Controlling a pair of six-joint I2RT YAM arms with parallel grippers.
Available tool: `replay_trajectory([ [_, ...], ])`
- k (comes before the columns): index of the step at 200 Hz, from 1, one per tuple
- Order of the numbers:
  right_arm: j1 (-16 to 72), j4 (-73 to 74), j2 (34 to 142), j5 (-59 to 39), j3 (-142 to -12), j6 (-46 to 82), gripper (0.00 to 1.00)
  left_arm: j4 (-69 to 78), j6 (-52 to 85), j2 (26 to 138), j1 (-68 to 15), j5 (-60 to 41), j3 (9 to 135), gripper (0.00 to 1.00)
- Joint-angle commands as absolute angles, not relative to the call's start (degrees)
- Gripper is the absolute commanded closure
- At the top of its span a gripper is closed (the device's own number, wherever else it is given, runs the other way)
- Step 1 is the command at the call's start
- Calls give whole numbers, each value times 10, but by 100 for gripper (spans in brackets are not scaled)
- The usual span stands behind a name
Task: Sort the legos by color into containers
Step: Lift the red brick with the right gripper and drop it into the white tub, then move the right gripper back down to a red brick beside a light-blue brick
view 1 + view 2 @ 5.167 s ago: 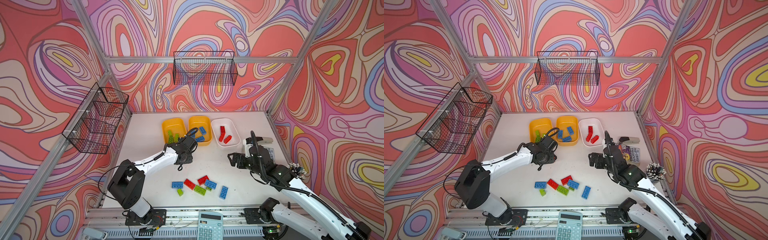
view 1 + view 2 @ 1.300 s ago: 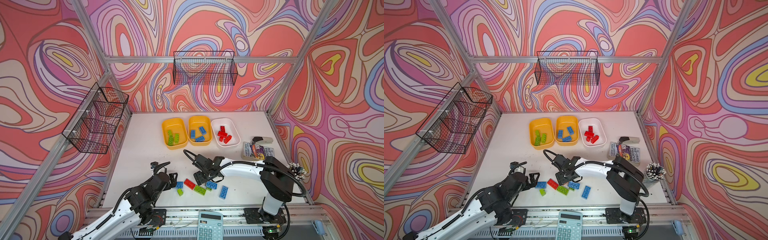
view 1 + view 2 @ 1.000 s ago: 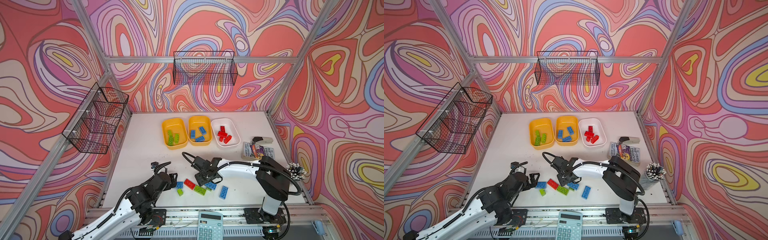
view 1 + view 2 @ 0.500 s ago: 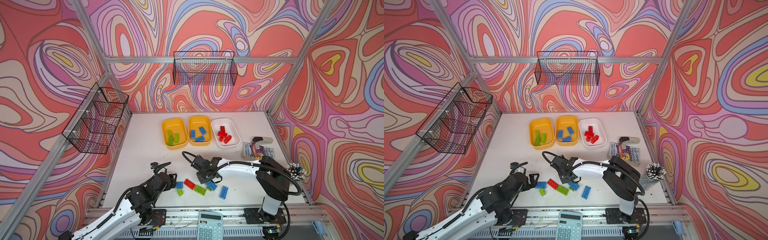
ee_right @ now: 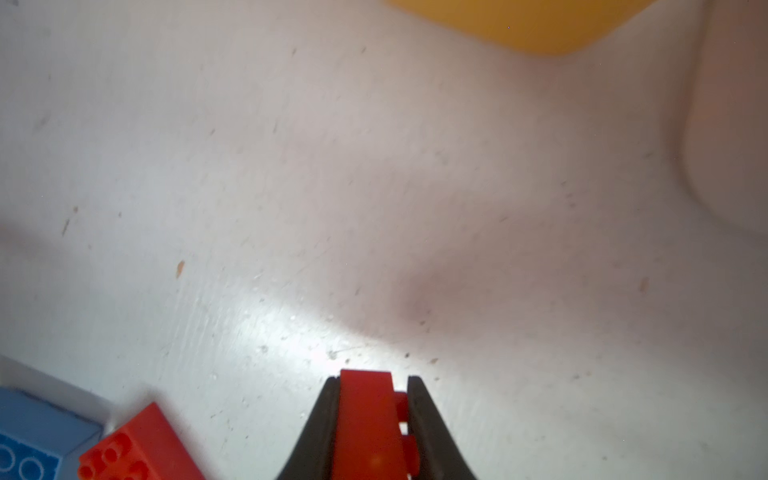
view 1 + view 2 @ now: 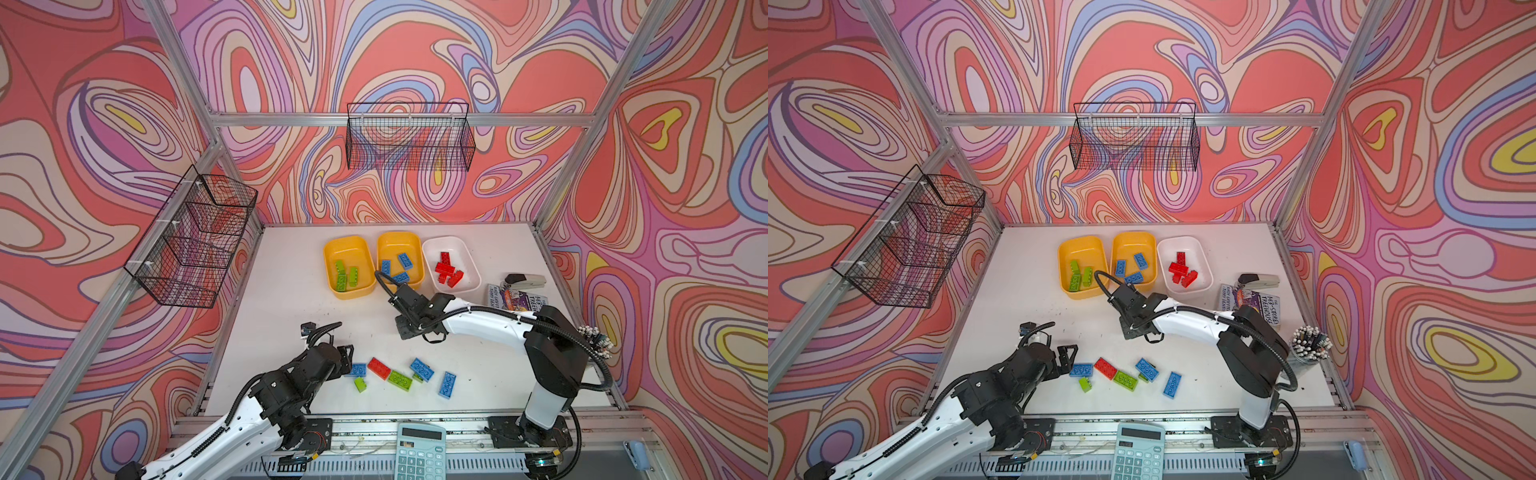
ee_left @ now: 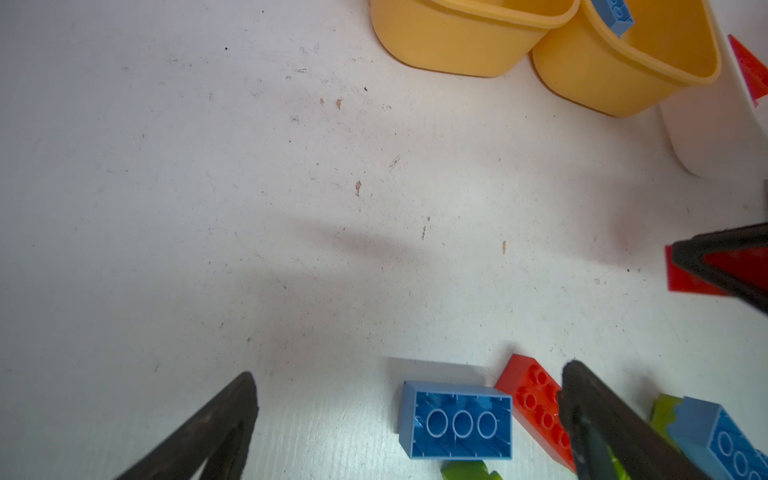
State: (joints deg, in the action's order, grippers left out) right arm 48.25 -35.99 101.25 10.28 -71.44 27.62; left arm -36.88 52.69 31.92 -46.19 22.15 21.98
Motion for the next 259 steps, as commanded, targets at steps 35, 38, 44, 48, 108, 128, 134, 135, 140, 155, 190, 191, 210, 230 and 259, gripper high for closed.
replay_trajectory([
  [35, 311, -323, 978, 116, -771, 197, 75, -292, 465, 435, -463, 208, 290, 0],
  [38, 302, -318, 981, 114, -774, 195, 75, -287, 461, 445, -463, 205, 301, 0],
  [44, 284, -308, 990, 109, -781, 191, 75, -277, 454, 464, -463, 200, 320, 0],
  [48, 274, -301, 996, 106, -785, 189, 75, -270, 450, 477, -463, 195, 328, 0],
  [108, 179, -254, 1158, 72, -921, 185, 74, -212, 415, 617, -462, 135, 413, 0],
  [128, 167, -270, 1210, 77, -981, 174, 70, -219, 410, 629, -462, 137, 426, 0],
  [134, 164, -276, 1220, 77, -995, 170, 67, -223, 408, 628, -462, 140, 429, 0],
  [135, 164, -277, 1222, 77, -998, 169, 66, -224, 407, 629, -462, 141, 430, 0],
  [140, 162, -281, 1230, 79, -1010, 166, 61, -228, 405, 629, -462, 143, 431, 0],
  [155, 159, -293, 1243, 85, -1032, 154, 43, -238, 403, 626, -460, 148, 435, 0],
  [190, 162, -305, 1195, 56, -1010, 147, 33, -258, 407, 607, -450, 152, 425, 0],
  [191, 162, -305, 1193, 55, -1008, 147, 33, -258, 408, 606, -450, 152, 424, 0],
  [210, 178, -301, 1133, 36, -953, 147, 34, -270, 415, 582, -448, 154, 409, 0],
  [230, 215, -307, 1070, 35, -895, 139, 34, -281, 428, 544, -445, 156, 384, 0],
  [259, 278, -307, 986, 5, -810, 142, 37, -319, 448, 477, -443, 167, 355, 0],
])
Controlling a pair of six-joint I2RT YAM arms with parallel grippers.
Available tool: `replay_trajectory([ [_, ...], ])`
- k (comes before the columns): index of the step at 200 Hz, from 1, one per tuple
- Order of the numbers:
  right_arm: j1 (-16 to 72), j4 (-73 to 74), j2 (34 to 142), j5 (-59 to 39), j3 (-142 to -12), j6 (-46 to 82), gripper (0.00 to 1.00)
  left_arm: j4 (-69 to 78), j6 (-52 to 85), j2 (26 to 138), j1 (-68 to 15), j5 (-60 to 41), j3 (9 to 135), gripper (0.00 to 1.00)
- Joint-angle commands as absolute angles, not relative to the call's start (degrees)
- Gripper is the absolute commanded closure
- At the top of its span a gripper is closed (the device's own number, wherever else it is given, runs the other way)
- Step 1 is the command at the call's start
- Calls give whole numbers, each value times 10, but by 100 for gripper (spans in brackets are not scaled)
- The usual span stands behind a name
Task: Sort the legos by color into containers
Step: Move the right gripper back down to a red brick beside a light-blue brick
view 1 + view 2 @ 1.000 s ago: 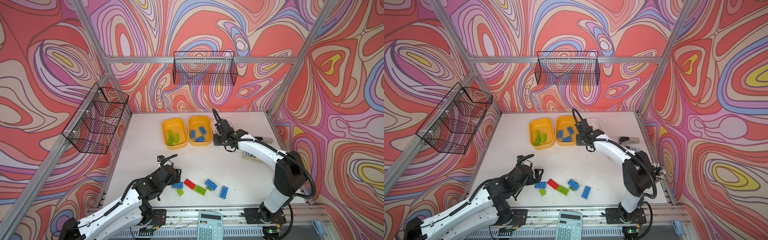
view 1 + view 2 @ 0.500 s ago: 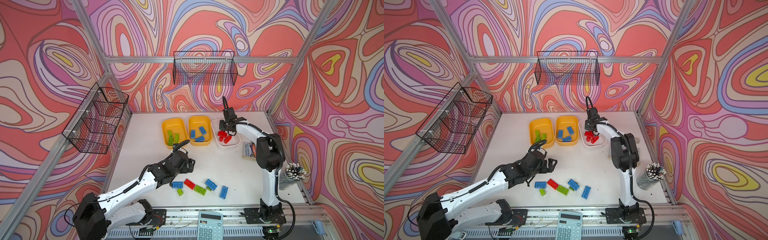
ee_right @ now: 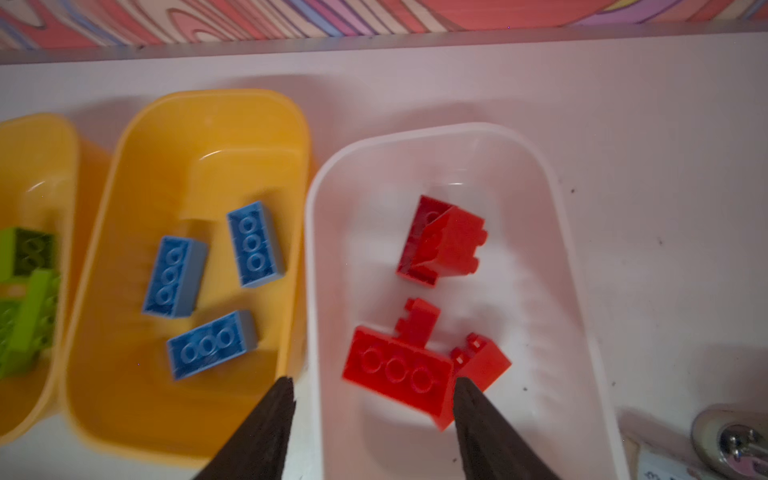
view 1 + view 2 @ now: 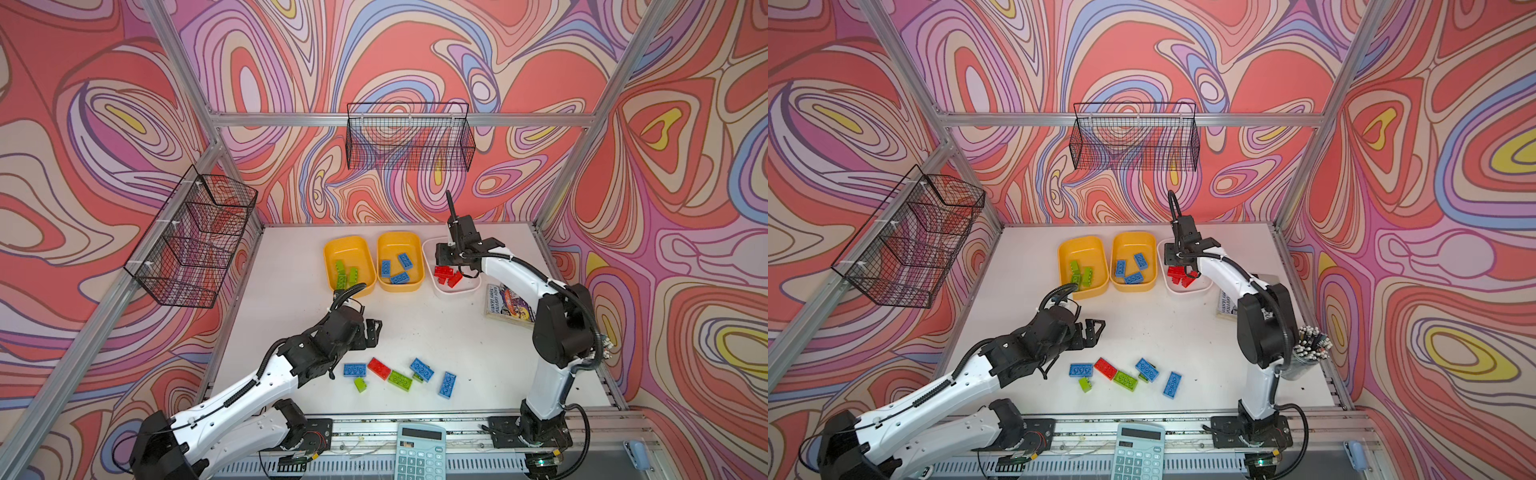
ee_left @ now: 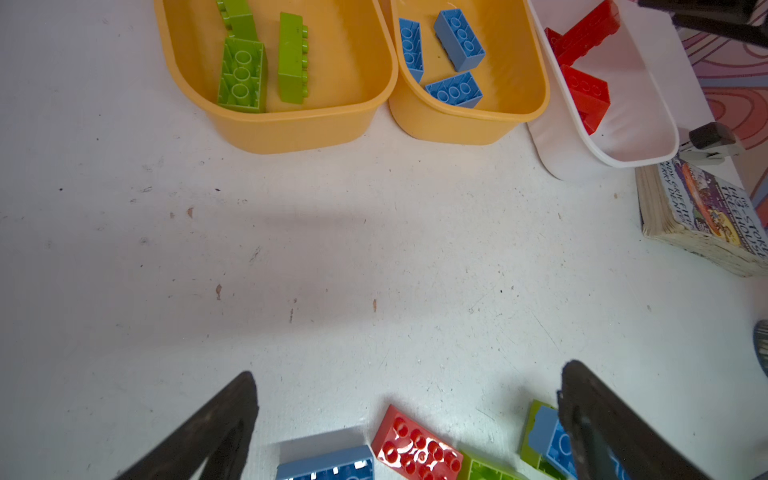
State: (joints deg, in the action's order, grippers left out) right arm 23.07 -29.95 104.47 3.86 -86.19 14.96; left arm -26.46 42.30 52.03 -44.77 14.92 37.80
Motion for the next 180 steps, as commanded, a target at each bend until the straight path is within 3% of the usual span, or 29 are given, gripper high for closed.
replay_trajectory([
  [1, 281, -306, 983, 4, -806, 143, 37, -320, 449, 474, -443, 168, 354, 0],
  [87, 495, -258, 894, -19, -633, 208, 40, -455, 560, 254, -442, 168, 260, 0],
  [180, 633, -197, 989, -25, -621, 229, 41, -565, 636, 103, -442, 177, 231, 0],
])
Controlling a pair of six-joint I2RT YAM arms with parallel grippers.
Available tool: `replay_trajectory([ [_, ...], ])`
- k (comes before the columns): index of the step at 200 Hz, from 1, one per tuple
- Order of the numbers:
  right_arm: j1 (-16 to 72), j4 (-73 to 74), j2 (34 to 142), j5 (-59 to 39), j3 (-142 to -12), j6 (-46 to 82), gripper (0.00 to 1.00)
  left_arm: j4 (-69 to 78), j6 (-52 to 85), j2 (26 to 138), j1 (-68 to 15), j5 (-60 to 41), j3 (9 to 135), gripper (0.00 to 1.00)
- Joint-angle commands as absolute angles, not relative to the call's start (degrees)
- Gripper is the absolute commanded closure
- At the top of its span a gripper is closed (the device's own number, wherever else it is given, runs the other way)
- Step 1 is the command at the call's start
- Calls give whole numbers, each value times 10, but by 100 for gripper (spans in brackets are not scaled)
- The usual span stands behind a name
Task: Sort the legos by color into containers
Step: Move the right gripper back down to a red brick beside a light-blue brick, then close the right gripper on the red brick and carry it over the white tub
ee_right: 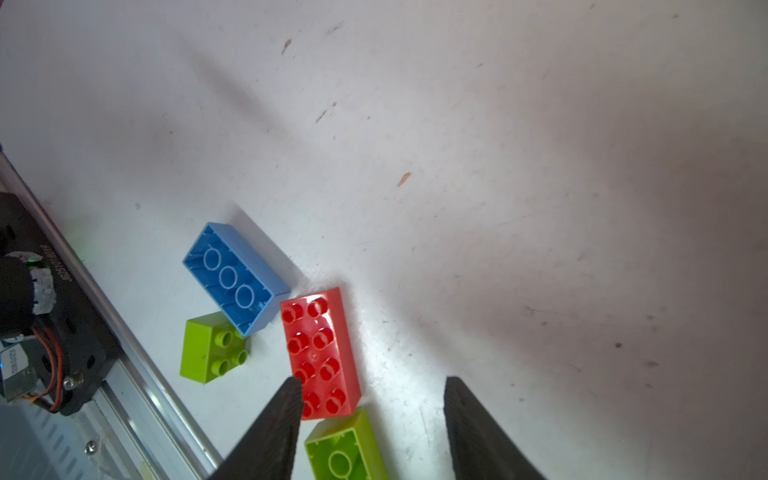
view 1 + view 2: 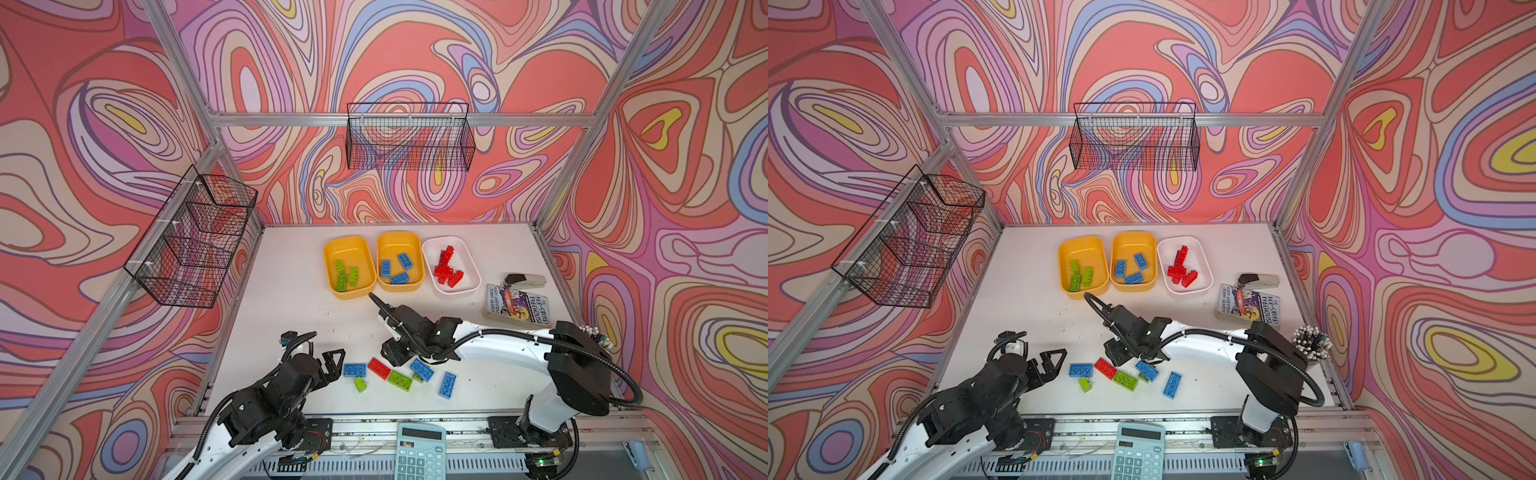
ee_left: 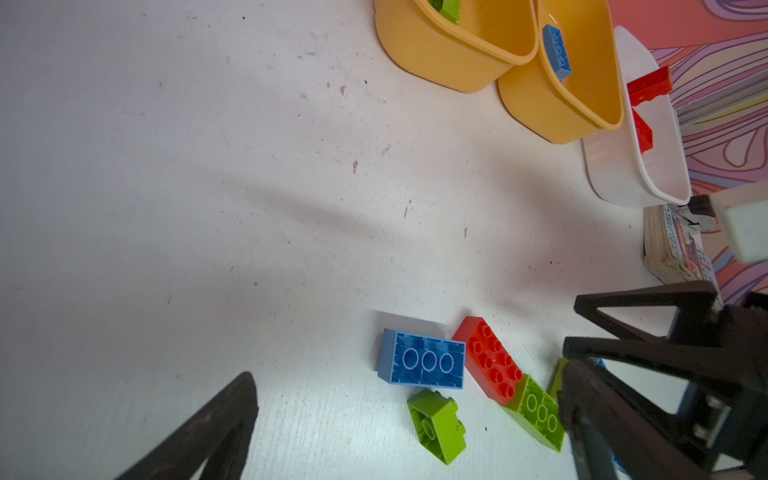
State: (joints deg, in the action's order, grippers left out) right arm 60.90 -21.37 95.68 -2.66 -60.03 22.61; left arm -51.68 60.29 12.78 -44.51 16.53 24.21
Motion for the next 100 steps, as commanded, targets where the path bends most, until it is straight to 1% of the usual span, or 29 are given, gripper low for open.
replay_trajectory([
  [1, 634, -197, 991, -25, -622, 228, 41, -565, 637, 102, -442, 177, 231, 0],
  [28, 650, -205, 1032, -11, -638, 220, 41, -572, 645, 83, -442, 182, 228, 0],
  [76, 665, -213, 1069, -5, -653, 214, 41, -575, 651, 87, -442, 189, 228, 0],
  [87, 667, -220, 1079, 2, -657, 214, 44, -574, 651, 89, -442, 191, 228, 0],
  [100, 667, -225, 1087, 14, -660, 215, 53, -574, 651, 89, -442, 192, 228, 0],
])
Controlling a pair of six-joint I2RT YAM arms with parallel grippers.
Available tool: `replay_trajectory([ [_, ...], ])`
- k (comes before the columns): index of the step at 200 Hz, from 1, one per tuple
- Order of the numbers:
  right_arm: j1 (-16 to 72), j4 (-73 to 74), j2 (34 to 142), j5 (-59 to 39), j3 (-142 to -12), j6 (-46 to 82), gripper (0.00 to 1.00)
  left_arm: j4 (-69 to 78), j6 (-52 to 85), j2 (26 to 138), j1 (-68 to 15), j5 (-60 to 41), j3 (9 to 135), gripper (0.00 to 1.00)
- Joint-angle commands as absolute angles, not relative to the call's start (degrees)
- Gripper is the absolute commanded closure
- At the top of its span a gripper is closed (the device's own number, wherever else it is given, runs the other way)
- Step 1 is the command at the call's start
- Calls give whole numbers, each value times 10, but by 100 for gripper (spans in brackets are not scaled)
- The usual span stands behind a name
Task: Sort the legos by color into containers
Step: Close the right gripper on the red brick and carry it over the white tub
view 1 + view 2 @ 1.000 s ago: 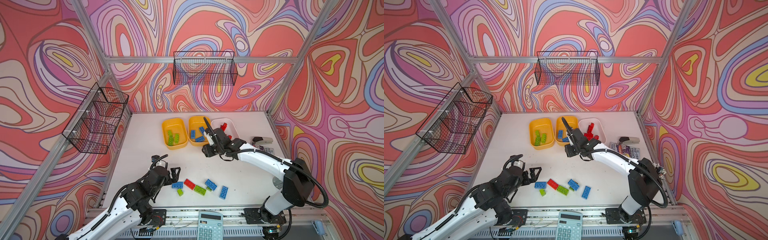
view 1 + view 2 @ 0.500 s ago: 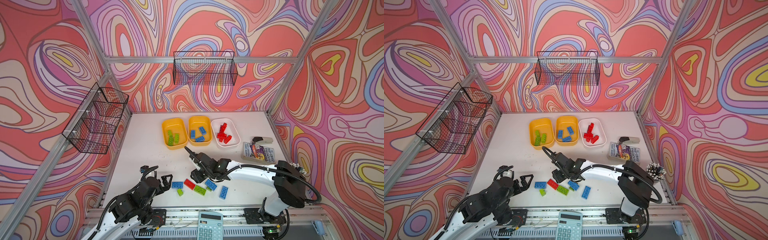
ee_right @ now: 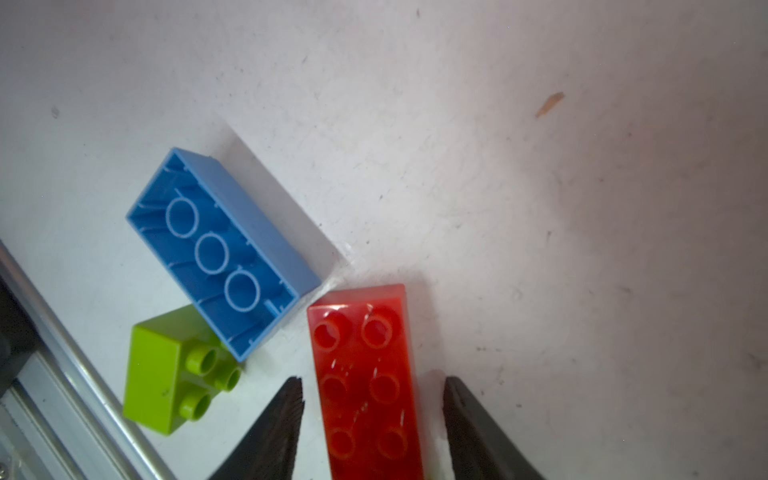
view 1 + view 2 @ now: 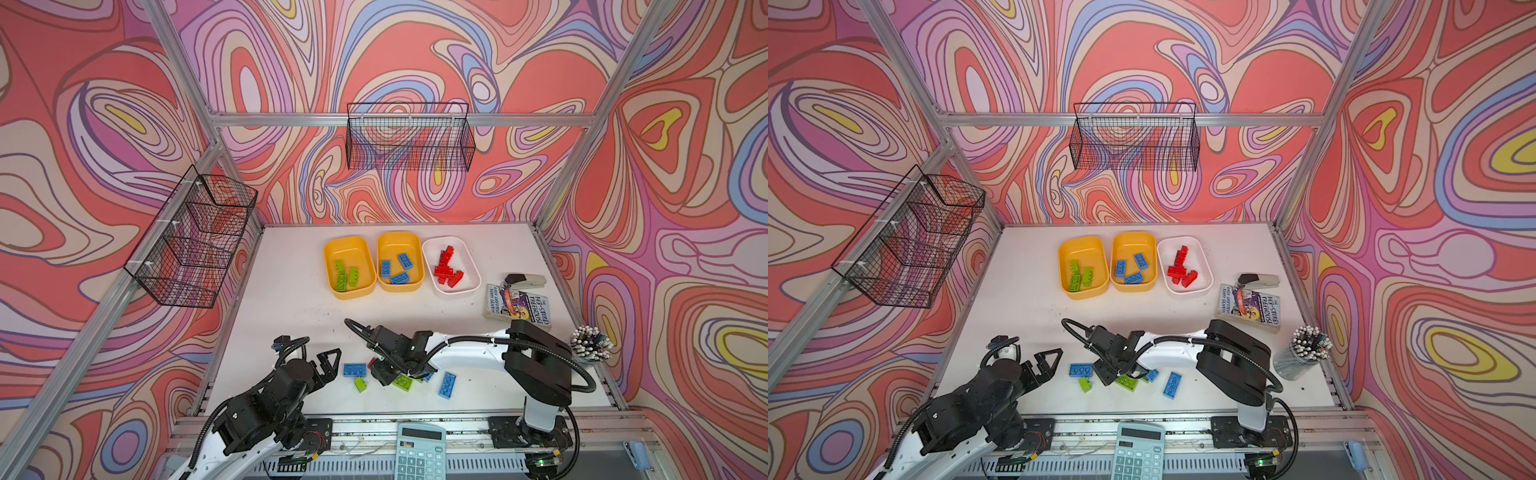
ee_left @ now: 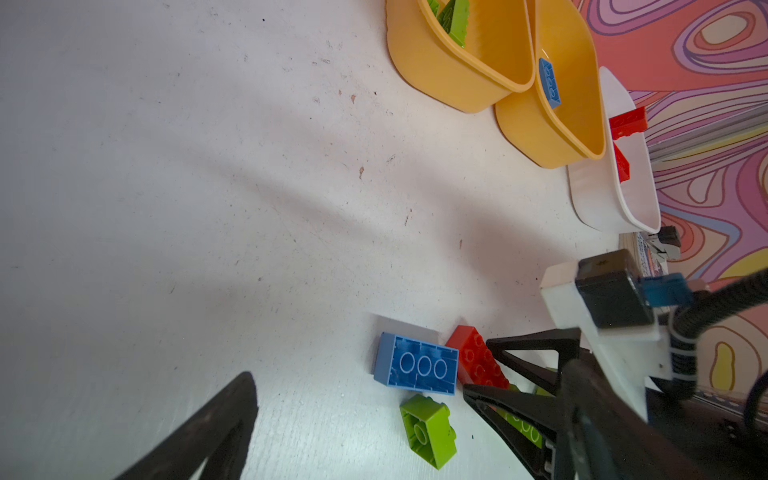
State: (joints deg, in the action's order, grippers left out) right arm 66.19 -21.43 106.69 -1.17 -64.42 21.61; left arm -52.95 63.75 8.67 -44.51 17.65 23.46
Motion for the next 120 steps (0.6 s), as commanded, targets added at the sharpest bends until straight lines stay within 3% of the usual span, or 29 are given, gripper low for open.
replay_trajectory([
  [1, 667, -226, 1087, 15, -659, 215, 54, -574, 651, 89, -442, 192, 228, 0],
  [18, 666, -229, 1087, 36, -660, 222, 68, -574, 651, 90, -442, 196, 229, 0],
  [34, 662, -227, 1076, 52, -659, 226, 73, -569, 647, 94, -442, 199, 232, 0],
  [80, 565, -220, 991, 70, -656, 220, 75, -530, 616, 161, -442, 203, 254, 0],
  [120, 375, -225, 951, 75, -701, 174, 75, -439, 569, 269, -442, 191, 281, 0],
])
